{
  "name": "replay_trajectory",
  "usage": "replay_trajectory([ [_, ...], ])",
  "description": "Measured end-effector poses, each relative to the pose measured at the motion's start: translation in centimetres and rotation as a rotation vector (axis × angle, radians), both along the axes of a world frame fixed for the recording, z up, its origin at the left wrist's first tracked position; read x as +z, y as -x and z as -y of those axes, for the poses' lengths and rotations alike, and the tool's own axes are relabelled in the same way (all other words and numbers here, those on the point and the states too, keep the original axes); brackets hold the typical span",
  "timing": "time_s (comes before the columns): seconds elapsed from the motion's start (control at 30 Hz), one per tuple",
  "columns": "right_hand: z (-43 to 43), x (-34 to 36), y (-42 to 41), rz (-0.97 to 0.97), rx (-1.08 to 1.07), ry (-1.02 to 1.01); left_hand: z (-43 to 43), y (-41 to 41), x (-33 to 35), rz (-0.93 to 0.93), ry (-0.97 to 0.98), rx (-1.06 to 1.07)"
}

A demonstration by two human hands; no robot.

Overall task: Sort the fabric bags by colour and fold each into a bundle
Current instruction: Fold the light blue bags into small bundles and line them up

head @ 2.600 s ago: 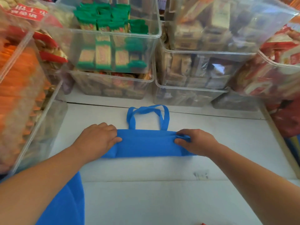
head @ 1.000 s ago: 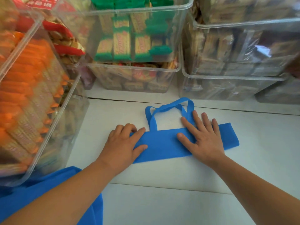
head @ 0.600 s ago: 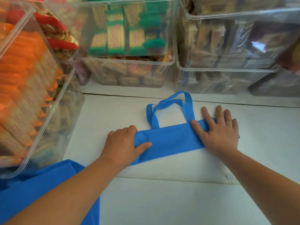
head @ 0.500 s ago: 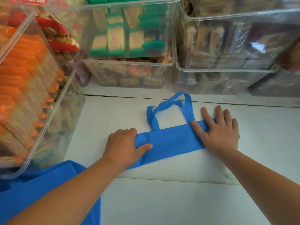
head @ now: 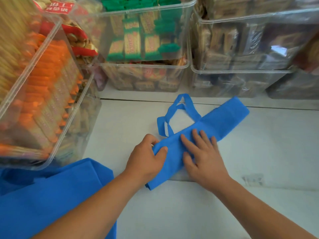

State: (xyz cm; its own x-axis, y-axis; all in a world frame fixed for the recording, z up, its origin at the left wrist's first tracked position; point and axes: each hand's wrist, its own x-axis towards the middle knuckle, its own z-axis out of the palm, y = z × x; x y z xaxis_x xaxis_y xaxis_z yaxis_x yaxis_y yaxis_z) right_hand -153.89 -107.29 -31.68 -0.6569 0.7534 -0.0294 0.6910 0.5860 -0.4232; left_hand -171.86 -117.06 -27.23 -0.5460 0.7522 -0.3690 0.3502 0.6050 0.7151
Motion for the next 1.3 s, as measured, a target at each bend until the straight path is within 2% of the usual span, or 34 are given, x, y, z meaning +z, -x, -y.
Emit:
replay_trajectory([
  [0.07,0.7,0.4,-1.6,-0.09,0.139,0.185,0.9,-0.4,1.4,0.191,-0.057,0.113],
  [0.13,1.2,0.3,-2.9,-0.111,0.243,0.166,2.2,-0.9,2.6,0.349,-0.081,0.218],
  [0.2,2.1,-0.2,-3.5,-0.125,0.209,0.09,3.5,-1.7,3.7,0.445,-0.089,0.254],
  [0.27,2.6,-0.1,-3.7,-0.225,0.1,0.164,4.7,-2.4,4.5,0.474,-0.093,0.17],
  [0.37,2.9,1.0,-3.7,-0.37,-0.035,0.411,5.9,-2.7,6.4,0.402,-0.21,0.03],
  [0.47,3.6,2.0,-3.8,-0.45,-0.144,0.511,5.9,-2.8,7.3,0.195,-0.372,-0.181],
  [0.57,4.0,3.7,-3.4,-0.515,-0.249,0.67,3.7,-3.6,5.8,0.145,-0.254,-0.302],
  [0.63,3.6,4.4,-2.9,-0.474,-0.366,0.692,1.9,-4.1,3.8,0.06,-0.202,-0.309],
  [0.7,2.7,4.4,-2.1,-0.473,-0.447,0.617,0.2,-4.1,1.8,-0.04,-0.172,-0.264],
  [0.8,0.3,4.7,-0.8,-0.411,-0.39,0.559,-1.1,-3.8,-0.7,-0.185,-0.179,-0.233],
  [0.87,-1.3,5.2,0.3,-0.289,-0.259,0.542,-0.5,-3.8,-2.0,-0.169,-0.237,-0.237],
  [0.93,-2.7,5.5,1.6,-0.249,-0.189,0.512,0.6,-4.1,-2.9,-0.108,-0.284,-0.267],
  [1.07,-3.9,5.0,3.9,-0.262,-0.242,0.318,1.7,-4.1,-3.1,-0.039,-0.33,-0.253],
  [1.13,-4.1,4.8,4.4,-0.349,-0.258,0.267,1.7,-3.6,-3.5,-0.018,-0.35,-0.261],
  [1.23,-5.4,5.0,4.8,-0.446,-0.322,0.374,1.7,-3.1,-3.9,0.004,-0.359,-0.277],
  [1.3,-6.1,5.1,5.0,-0.487,-0.347,0.568,1.7,-3.1,-3.7,0.018,-0.363,-0.286],
])
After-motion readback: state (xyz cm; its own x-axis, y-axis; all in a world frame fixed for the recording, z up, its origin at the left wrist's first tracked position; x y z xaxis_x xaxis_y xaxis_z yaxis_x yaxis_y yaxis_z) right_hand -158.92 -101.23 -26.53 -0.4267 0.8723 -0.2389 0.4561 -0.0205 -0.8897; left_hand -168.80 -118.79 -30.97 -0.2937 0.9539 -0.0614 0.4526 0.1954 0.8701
